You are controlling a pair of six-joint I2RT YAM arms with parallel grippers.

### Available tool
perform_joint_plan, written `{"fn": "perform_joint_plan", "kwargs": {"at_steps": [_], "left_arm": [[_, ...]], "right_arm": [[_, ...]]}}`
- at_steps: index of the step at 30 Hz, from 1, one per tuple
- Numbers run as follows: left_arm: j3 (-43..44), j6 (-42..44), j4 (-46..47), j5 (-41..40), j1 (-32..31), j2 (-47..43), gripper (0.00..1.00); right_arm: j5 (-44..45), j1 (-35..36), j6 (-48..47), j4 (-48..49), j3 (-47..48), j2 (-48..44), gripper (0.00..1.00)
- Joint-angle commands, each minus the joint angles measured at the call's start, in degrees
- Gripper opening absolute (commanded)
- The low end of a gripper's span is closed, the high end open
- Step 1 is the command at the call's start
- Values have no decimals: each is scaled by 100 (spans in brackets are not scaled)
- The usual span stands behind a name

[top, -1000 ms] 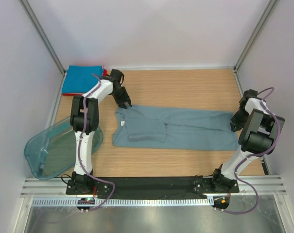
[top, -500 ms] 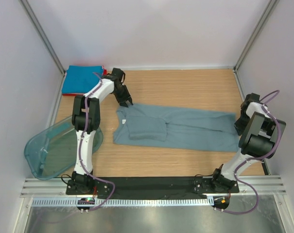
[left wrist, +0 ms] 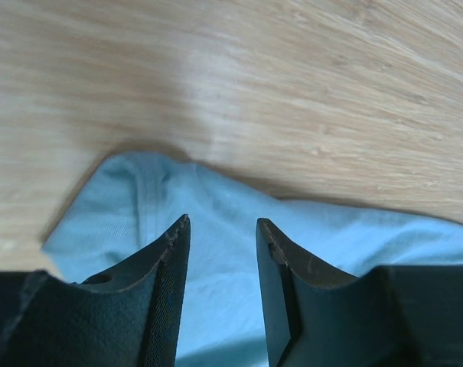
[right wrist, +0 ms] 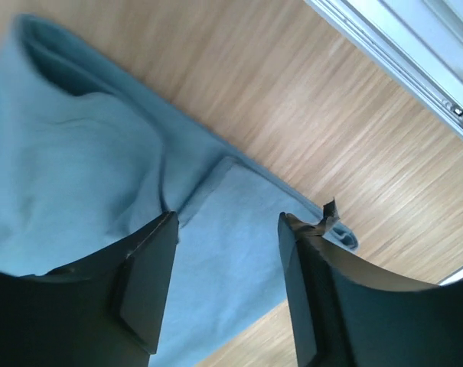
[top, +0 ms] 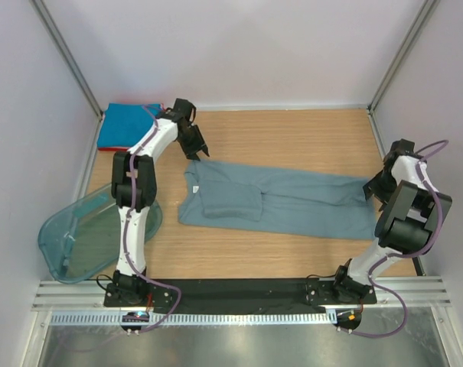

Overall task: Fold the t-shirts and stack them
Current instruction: Fold the tshirt

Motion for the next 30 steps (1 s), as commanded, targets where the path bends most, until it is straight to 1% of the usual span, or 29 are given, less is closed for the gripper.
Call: {"fn": "perform_joint_plan", "kwargs": {"at_steps": [1,3,7,8,9,11,13,14,17,19,24,28,30], "left_arm": [[-112,-43,-338,-473,-40,-785,42],[-356,10,-575,-614,-40,-890,41],[-1015,238,-619,-641,-75,-1181,39],[-1113,317,-620,-615,-92,-1242,39],[-1236,344,-620,-580,-101,-1312,39],[-1543,388,-585,-448,-180,-1497,39],[-1737,327,-497,-316,-241,-1568,39],[-1903,300,-453,-263,-259,-1568,39],[-2019,177,-321,-175,-321,-1445,39],[-1949,194,-321,-210,-330,-1314,38],[-1581,343,-532,-544,-330,-848,38],[-1265,440,-549,-737,-321,-496,38],[-1088,449,-567,-834,-321,-242,38]], "right_arm": [[-122,215,121,-392,521,-378,63],[-87,443,199,-506,706,-413,64],[63,1005,401,-700,934,-466,66],[97,1311,437,-709,952,-457,67],[220,1445,437,-752,978,-449,67],[142,1595,490,-735,944,-405,66],[54,1604,534,-639,821,-378,65],[132,1604,525,-612,699,-352,65],[387,1534,324,-533,539,-203,63],[502,1359,253,-446,356,-202,62],[177,875,15,265,-164,-194,55],[54,813,-11,469,-269,16,44],[62,822,58,460,-278,44,43]]}}
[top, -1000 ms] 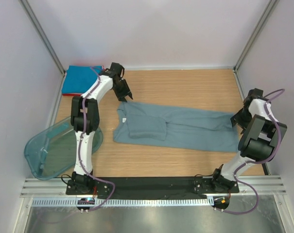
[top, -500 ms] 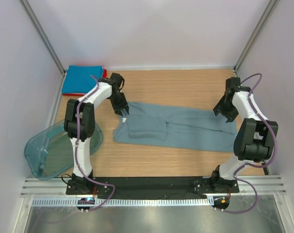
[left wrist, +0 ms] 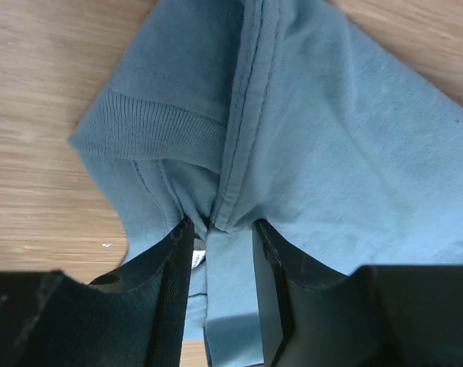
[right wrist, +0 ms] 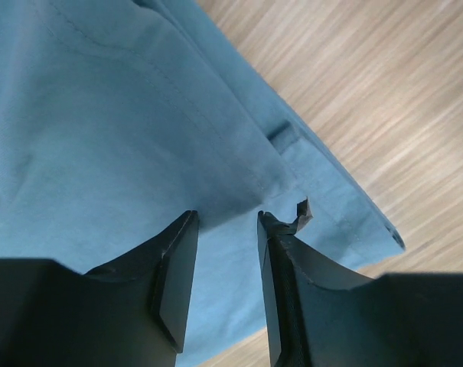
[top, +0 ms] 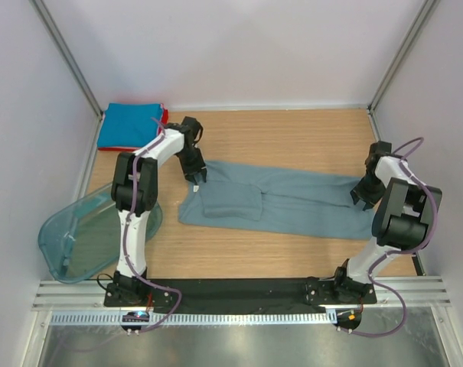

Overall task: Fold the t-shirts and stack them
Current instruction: Fold the tshirt

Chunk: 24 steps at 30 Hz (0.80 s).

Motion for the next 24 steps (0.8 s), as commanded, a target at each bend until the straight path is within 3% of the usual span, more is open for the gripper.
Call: {"fn": "perform_joint_plan", "kwargs": {"at_steps": [1,7,13,15,16,19,21,24], "left_arm": [[468,146,30,-283,9,384,38],[1251,-100,405,-204,9,1078,38],[2841,-574,854,137,9,1887,39],[3412,-1064,1626,453,44,2273,40],[3597,-1276,2012,829,62,2414,39],[4283,-2127,3130,1524,62,2819,39],[4451,-2227,3377,1650,36,2742,41],[3856,-1895,3465,1677,27,1997,44]], "right_arm": [[38,42,35,192,32,-2,43],[49,50,360,-608,453,-827,59],[-532,410,738,-1128,560,-1750,66],[-882,463,949,-830,402,-2101,68],[-1040,525,958,-664,262,-2164,75],[-1639,770,660,-381,383,-2060,75],[-1561,946,415,-625,568,-1893,76],[-1648,1184,290,-618,560,-1778,75]]}}
